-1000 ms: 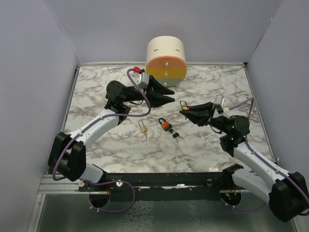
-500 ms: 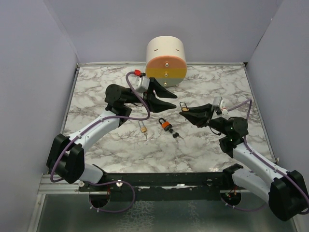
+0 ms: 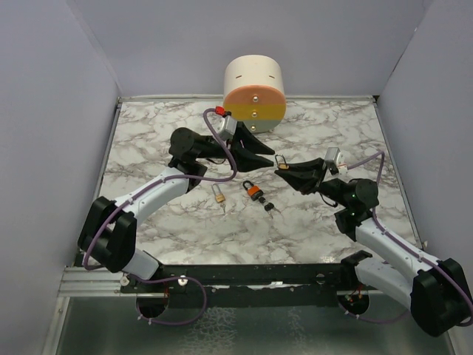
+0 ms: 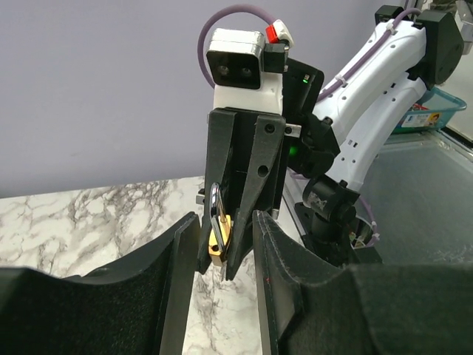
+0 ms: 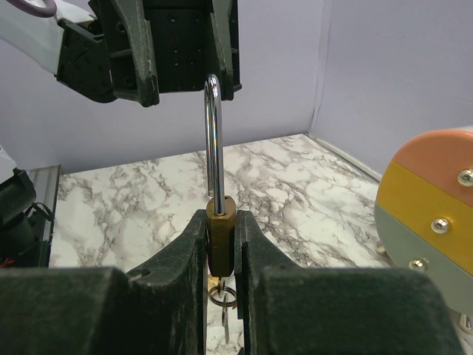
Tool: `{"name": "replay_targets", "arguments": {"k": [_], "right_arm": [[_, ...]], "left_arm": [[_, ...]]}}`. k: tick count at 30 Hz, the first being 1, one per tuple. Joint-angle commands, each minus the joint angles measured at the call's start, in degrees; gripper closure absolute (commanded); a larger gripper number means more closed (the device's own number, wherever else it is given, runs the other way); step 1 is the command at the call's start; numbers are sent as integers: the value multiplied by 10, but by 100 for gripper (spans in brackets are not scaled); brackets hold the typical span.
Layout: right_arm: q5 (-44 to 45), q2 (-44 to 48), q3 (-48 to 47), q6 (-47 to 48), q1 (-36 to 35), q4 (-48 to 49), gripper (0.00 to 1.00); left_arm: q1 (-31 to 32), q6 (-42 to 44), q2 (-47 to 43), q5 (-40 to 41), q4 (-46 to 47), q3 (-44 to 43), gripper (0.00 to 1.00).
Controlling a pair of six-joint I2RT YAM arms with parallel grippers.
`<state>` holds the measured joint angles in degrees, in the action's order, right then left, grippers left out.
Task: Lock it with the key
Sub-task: Lock the lock.
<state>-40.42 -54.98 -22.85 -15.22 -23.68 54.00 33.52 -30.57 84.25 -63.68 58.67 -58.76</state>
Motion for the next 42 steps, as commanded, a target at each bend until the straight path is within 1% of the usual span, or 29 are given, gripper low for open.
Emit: {"name": "replay_targets", "arguments": {"k": [1,11,19,25,37,42], "right_arm": [[12,1,-3,7,-3,26,98],[-8,-3,1,13,-3,34,98],[-12,-2,5,19,-3,38,98],[-12,-3,4,18,-3,38,98],[-12,-2,2,20,-3,36,98],[-11,-3,1,20,-3,35,98]], "left_arm": [[4,-7,7,-4,20,-12,63],[5,-29,25,10,37,-21,72],[7,-75,42,6,92,-26,74],[8,-100,50,3,123,-26,79],[8,-109,54,-1,126,-29,79],[11,-116,59,-10,127,-32,77]]}}
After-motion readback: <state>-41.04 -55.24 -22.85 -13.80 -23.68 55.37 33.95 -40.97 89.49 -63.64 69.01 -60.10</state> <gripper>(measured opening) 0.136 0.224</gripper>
